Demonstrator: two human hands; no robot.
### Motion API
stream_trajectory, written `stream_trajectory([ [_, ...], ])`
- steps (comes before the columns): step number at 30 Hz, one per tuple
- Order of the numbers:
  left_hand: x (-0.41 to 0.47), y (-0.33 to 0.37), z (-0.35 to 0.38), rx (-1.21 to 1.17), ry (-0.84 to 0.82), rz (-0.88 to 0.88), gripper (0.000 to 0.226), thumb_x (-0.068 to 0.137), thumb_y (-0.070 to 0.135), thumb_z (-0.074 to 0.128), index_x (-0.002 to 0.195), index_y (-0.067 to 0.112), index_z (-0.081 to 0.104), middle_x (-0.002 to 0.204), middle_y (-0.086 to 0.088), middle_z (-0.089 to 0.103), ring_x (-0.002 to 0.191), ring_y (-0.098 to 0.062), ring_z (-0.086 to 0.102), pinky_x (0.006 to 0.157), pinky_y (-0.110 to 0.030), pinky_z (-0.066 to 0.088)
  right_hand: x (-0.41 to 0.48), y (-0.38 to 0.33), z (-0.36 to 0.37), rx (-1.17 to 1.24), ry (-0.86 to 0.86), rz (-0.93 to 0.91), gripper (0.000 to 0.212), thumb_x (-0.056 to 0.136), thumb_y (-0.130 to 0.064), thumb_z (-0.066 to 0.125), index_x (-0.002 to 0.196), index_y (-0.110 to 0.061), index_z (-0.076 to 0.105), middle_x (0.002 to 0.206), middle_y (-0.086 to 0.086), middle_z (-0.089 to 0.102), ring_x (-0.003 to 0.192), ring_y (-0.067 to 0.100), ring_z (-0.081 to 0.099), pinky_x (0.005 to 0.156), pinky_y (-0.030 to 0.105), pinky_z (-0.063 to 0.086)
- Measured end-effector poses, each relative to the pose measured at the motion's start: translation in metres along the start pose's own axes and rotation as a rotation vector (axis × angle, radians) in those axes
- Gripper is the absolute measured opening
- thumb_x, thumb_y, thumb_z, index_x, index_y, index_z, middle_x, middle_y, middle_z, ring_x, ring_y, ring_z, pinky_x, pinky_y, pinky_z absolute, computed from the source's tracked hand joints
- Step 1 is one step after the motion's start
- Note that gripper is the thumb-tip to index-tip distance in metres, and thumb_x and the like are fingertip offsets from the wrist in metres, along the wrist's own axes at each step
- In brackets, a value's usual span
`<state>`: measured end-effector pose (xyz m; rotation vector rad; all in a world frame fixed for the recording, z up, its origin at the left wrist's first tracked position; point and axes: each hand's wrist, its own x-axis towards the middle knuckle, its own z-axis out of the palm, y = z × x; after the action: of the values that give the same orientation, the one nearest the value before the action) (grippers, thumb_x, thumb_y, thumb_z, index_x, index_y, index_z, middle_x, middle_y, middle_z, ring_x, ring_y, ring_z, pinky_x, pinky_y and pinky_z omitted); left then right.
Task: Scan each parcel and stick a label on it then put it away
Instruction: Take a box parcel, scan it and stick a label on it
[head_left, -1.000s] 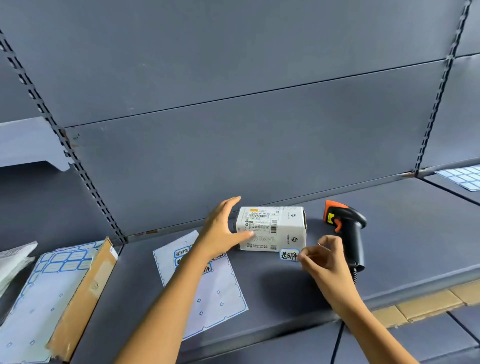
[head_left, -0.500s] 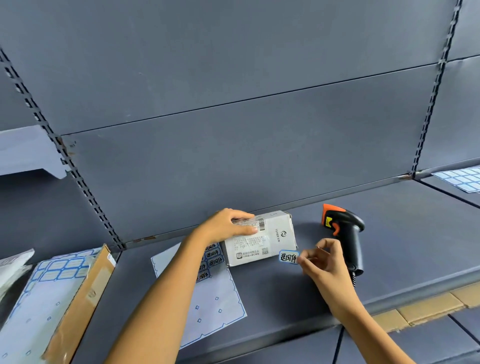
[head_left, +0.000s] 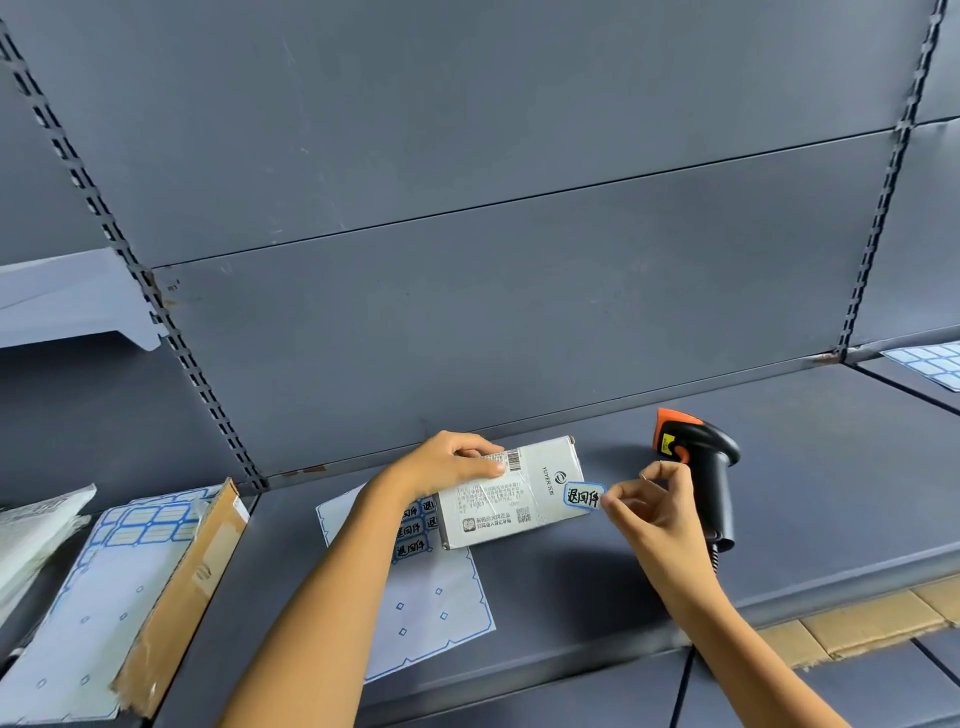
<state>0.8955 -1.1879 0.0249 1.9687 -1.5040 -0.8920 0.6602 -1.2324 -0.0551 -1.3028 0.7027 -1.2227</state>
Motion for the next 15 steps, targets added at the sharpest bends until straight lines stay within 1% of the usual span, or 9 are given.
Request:
stream_trajectory([
  [1,0.0,0.003,0.0,0.03,-0.002,-0.01,0.012,0.086,0.03,0.066,0.097,0.033,0.065,0.092,0.003,0.065,0.084,-0.01,0.062,0.081,-0.028,0.049,0.0,0.001,0.001,-0.028,-0.004,-0.017,0.036,0.084,0.004,0.063,0.092,-0.016,0.034,0.074,0.006,0.064,0.061,0.015,0.043,0.05,0.022,0.033],
  [3,0.0,0.013,0.004,0.232,0.04,-0.02,0.016,0.082,0.038,0.061,0.095,0.03,0.061,0.094,0.005,0.066,0.091,-0.016,0.06,0.081,-0.034,0.046,0.0,0.002,0.004,-0.091,-0.002,-0.057,0.037,0.083,0.005,0.063,0.092,-0.016,0.034,0.077,0.007,0.065,0.057,0.012,0.041,0.048,0.021,0.034],
  [5,-0.003,0.027,0.012,0.482,0.14,-0.007,0.02,0.084,0.036,0.053,0.098,0.023,0.054,0.095,0.004,0.063,0.096,-0.02,0.054,0.075,-0.032,0.035,0.001,0.005,0.008,-0.108,0.017,-0.084,0.039,0.083,0.006,0.062,0.091,-0.019,0.034,0.078,0.009,0.065,0.053,0.01,0.039,0.047,0.021,0.034],
  [7,-0.006,0.037,0.025,0.604,0.201,0.015,0.021,0.088,0.031,0.048,0.103,0.016,0.047,0.101,0.0,0.06,0.102,-0.023,0.049,0.077,-0.03,0.029,0.004,0.007,0.01,-0.093,0.032,-0.083,0.04,0.083,0.006,0.061,0.09,-0.023,0.034,0.077,0.008,0.064,0.054,0.012,0.04,0.048,0.022,0.034],
  [8,-0.006,0.037,0.031,0.631,0.226,0.024,0.021,0.089,0.03,0.046,0.104,0.016,0.044,0.104,-0.002,0.06,0.105,-0.023,0.049,0.08,-0.03,0.029,0.005,0.008,0.01,-0.088,0.031,-0.081,0.04,0.084,0.005,0.061,0.089,-0.024,0.034,0.077,0.008,0.064,0.056,0.013,0.042,0.048,0.022,0.034],
  [10,-0.007,0.034,0.037,0.66,0.261,0.042,0.025,0.091,0.036,0.045,0.107,0.017,0.042,0.111,-0.001,0.061,0.112,-0.022,0.05,0.097,-0.03,0.029,0.007,0.009,0.01,-0.074,0.021,-0.072,0.039,0.085,0.005,0.06,0.089,-0.025,0.034,0.077,0.007,0.063,0.059,0.014,0.045,0.048,0.021,0.034],
  [12,-0.006,0.029,0.04,0.68,0.261,0.04,0.04,0.09,0.048,0.042,0.12,0.021,0.043,0.127,0.003,0.058,0.12,-0.019,0.049,0.11,-0.033,0.023,0.009,0.009,0.01,-0.065,0.018,-0.064,0.038,0.085,0.004,0.06,0.089,-0.024,0.034,0.077,0.007,0.063,0.06,0.014,0.047,0.048,0.019,0.035],
  [14,-0.007,0.029,0.042,0.692,0.263,0.034,0.059,0.086,0.065,0.038,0.132,0.028,0.041,0.136,0.006,0.052,0.126,-0.016,0.046,0.112,-0.037,0.022,0.011,0.01,0.011,-0.068,0.021,-0.052,0.038,0.085,0.003,0.06,0.089,-0.025,0.034,0.078,0.007,0.063,0.063,0.015,0.05,0.049,0.02,0.036],
  [15,-0.007,0.029,0.044,0.696,0.273,0.028,0.063,0.084,0.071,0.038,0.133,0.031,0.042,0.137,0.008,0.052,0.126,-0.016,0.046,0.112,-0.037,0.023,0.012,0.01,0.011,-0.072,0.022,-0.049,0.039,0.085,0.002,0.061,0.089,-0.026,0.034,0.078,0.006,0.063,0.064,0.016,0.051,0.05,0.021,0.036],
])
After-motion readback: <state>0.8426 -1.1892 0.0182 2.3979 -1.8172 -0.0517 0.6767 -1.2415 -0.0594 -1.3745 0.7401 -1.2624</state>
